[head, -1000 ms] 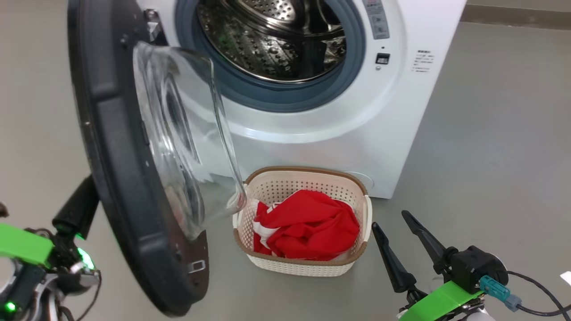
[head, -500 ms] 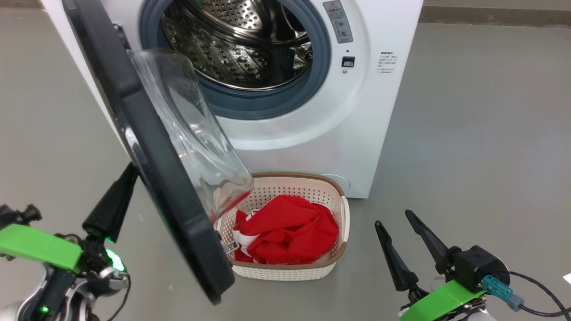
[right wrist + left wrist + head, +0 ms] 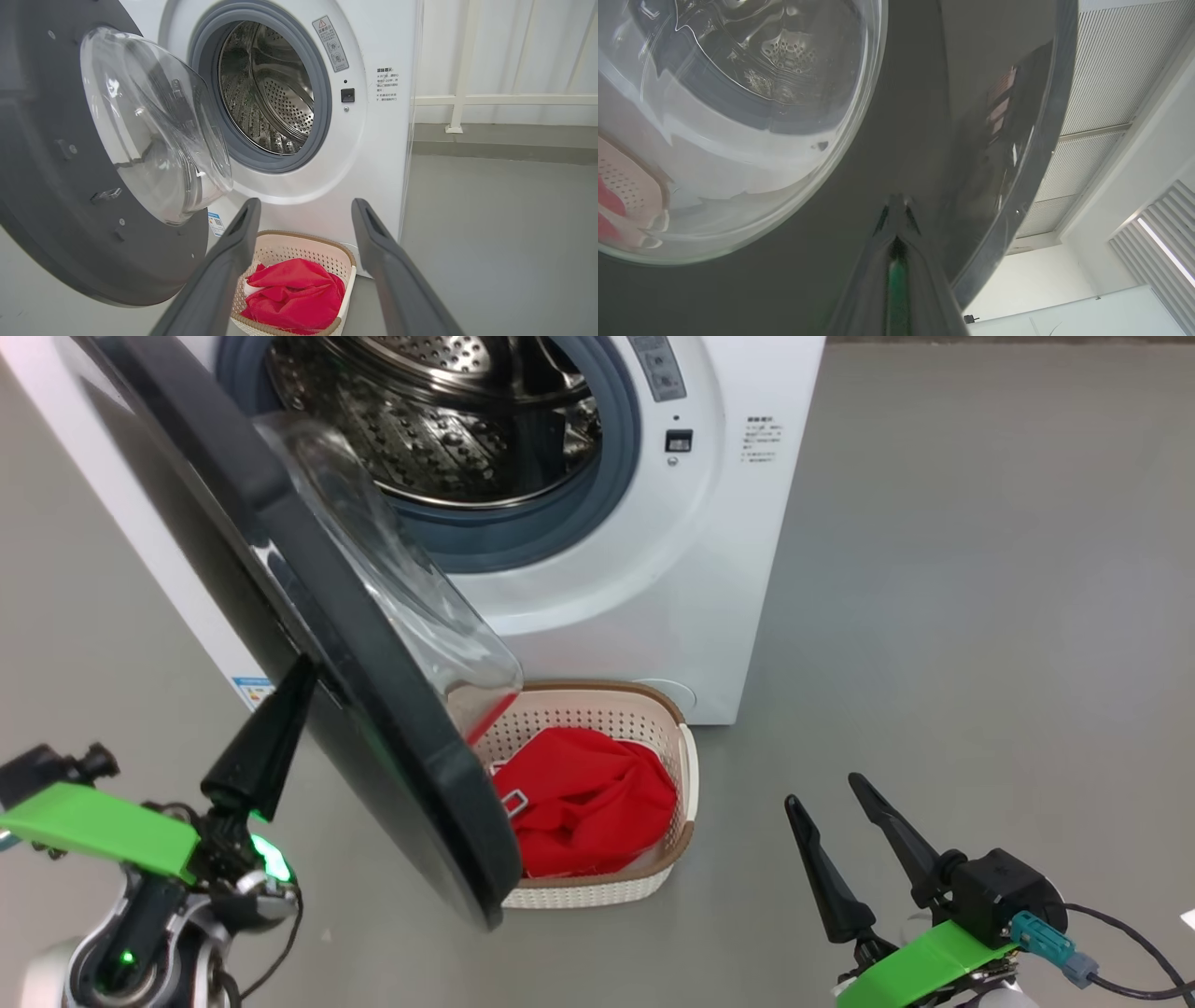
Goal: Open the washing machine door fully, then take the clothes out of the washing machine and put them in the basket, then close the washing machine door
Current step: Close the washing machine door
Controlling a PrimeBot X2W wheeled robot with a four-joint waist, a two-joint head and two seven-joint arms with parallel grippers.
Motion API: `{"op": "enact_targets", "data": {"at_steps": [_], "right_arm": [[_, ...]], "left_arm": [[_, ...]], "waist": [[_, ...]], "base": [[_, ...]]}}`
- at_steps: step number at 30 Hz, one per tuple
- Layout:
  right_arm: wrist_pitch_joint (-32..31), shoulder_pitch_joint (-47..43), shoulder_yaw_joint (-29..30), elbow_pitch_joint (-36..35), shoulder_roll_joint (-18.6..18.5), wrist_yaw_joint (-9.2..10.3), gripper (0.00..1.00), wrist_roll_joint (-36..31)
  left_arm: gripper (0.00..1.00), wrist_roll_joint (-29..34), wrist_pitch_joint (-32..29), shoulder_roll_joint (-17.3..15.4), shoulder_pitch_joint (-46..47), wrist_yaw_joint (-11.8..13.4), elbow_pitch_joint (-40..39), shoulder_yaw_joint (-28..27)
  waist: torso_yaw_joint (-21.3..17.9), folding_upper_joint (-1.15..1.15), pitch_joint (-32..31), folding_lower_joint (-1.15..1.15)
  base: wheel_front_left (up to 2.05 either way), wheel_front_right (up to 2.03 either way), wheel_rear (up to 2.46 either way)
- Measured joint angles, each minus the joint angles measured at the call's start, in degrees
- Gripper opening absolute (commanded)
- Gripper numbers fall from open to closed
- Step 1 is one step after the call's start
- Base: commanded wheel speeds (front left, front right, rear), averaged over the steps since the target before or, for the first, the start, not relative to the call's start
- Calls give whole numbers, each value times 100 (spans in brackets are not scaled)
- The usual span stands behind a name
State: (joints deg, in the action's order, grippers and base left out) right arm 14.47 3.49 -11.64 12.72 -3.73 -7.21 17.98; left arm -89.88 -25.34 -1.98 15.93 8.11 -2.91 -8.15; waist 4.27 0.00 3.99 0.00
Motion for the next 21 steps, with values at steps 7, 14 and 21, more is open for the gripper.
{"op": "enact_targets", "data": {"at_steps": [7,14,21], "right_arm": [[0,62,74,-45,10,0,100,0],[0,144,100,-57,9,0,100,-23],[1,256,115,-89,2,0,100,-35]], "left_arm": [[0,-104,102,1,360,-111,114,153],[0,-182,185,4,693,-197,355,249],[0,-294,375,4,1048,-321,676,392]], "waist": [[-179,0,241,0],[-332,0,406,0],[-498,0,578,0]], "base": [[0,0,0],[0,0,0],[0,0,0]]}}
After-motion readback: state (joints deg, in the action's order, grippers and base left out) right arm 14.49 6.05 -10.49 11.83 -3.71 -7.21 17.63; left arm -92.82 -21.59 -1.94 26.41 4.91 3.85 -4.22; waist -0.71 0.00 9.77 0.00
